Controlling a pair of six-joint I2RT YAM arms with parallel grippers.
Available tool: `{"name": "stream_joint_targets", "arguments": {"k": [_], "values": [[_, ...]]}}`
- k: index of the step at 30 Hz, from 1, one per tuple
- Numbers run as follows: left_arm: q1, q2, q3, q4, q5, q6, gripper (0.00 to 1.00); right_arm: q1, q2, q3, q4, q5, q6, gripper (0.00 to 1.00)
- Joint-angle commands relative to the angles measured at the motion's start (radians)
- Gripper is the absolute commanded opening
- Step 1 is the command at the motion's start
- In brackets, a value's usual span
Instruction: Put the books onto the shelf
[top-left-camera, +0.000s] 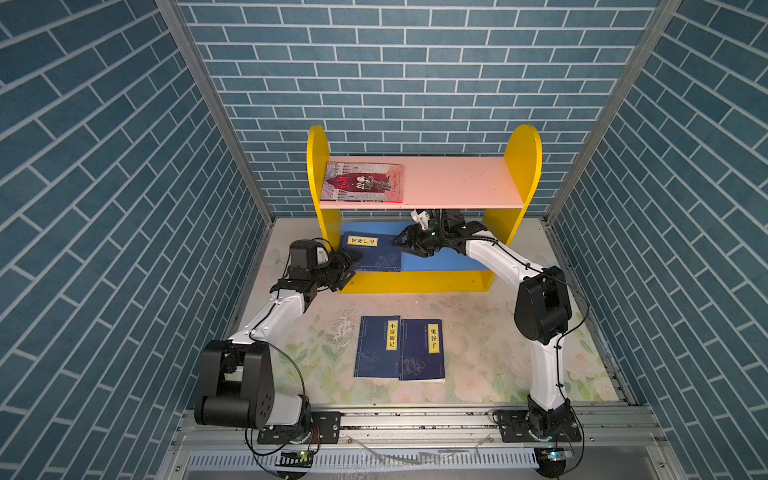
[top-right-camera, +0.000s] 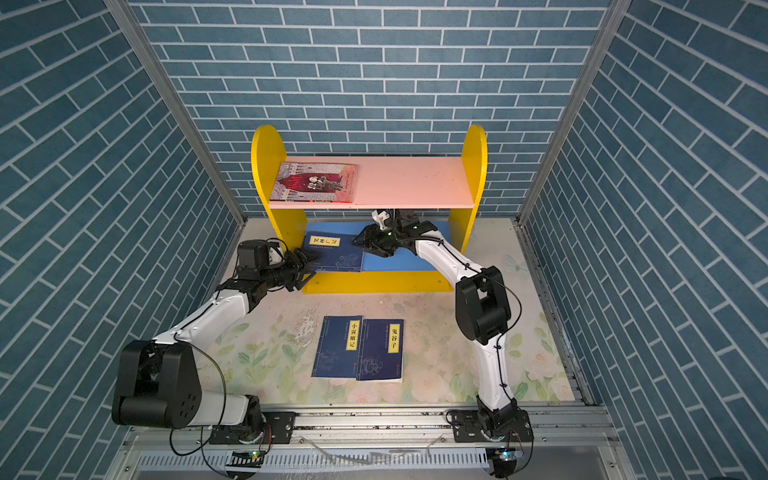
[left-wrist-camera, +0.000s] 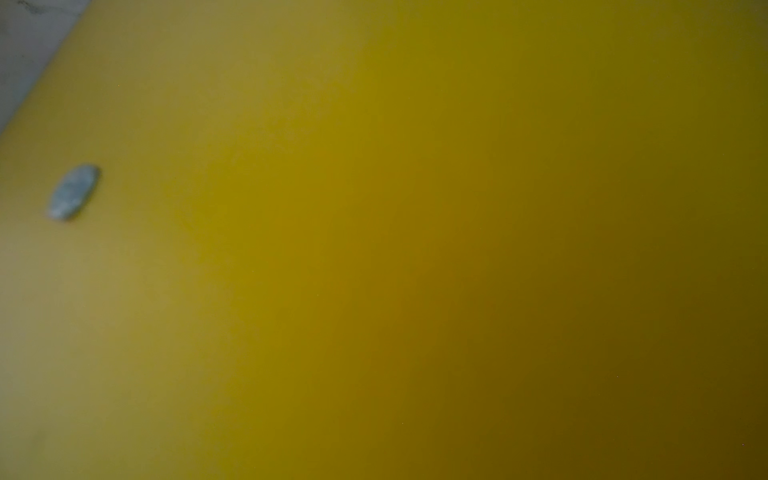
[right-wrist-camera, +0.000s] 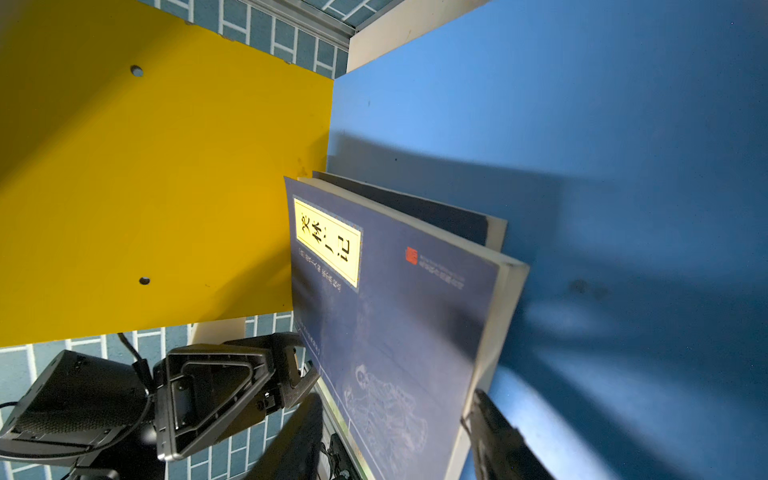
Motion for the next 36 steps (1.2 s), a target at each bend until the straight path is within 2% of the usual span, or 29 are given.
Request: {"name": "stream_joint_targets", "arguments": {"k": [1, 10, 30, 36], "values": [[-0.031, 0.0, 0.028, 0.076, 0.113, 0.012, 0.7, 0.007, 0.011, 0.052, 0.044, -0.025, -0.003, 0.57], [-0.025, 0.006, 0.053, 0.073, 0.123, -0.024, 0.7, 0.007, 0.022, 0.088, 0.037, -0.016, -0.005, 0.57], [-0.022, -0.045, 0.001, 0.067, 0.126, -0.052, 0.71, 0.006, 0.076, 0.17, -0.009, -0.016, -0.014, 0.57], [-0.022, -0.093, -0.011, 0.042, 0.141, -0.058, 0.71, 0.004, 0.064, 0.163, -0.052, 0.031, -0.043, 0.57]]}}
